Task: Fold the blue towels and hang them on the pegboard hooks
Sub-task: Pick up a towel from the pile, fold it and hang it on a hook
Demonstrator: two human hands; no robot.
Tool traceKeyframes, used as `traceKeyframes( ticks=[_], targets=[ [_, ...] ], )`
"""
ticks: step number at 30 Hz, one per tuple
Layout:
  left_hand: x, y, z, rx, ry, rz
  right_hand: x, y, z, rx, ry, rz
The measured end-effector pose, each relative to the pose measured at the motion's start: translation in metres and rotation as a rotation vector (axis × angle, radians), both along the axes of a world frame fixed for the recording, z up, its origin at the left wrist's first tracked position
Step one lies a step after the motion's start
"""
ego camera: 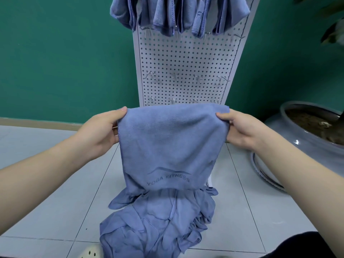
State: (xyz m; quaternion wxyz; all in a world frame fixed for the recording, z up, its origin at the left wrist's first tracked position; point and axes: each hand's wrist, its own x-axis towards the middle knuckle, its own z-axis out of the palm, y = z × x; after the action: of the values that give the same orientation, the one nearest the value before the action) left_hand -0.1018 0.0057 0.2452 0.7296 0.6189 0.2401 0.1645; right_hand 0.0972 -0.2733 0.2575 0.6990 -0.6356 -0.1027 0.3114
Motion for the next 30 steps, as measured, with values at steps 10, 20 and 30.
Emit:
traceKeyframes(
  ticks=[10, 20, 30],
  targets=[
    [0.003, 0.001, -0.003, 0.026, -0.149, 0.149, 0.013, 0.002, -0.016, -0.298, -0.274, -0.062],
    [0.0, 0.003, -0.005, 0.236, -0.1, 0.188, 0.013, 0.001, -0.012, -0.07, -0.012, -0.012],
    [0.001, 0.008, -0.005, 0.199, -0.132, 0.279, 0.013, 0.006, -0.018, -0.111, -0.133, -0.161]
  ],
)
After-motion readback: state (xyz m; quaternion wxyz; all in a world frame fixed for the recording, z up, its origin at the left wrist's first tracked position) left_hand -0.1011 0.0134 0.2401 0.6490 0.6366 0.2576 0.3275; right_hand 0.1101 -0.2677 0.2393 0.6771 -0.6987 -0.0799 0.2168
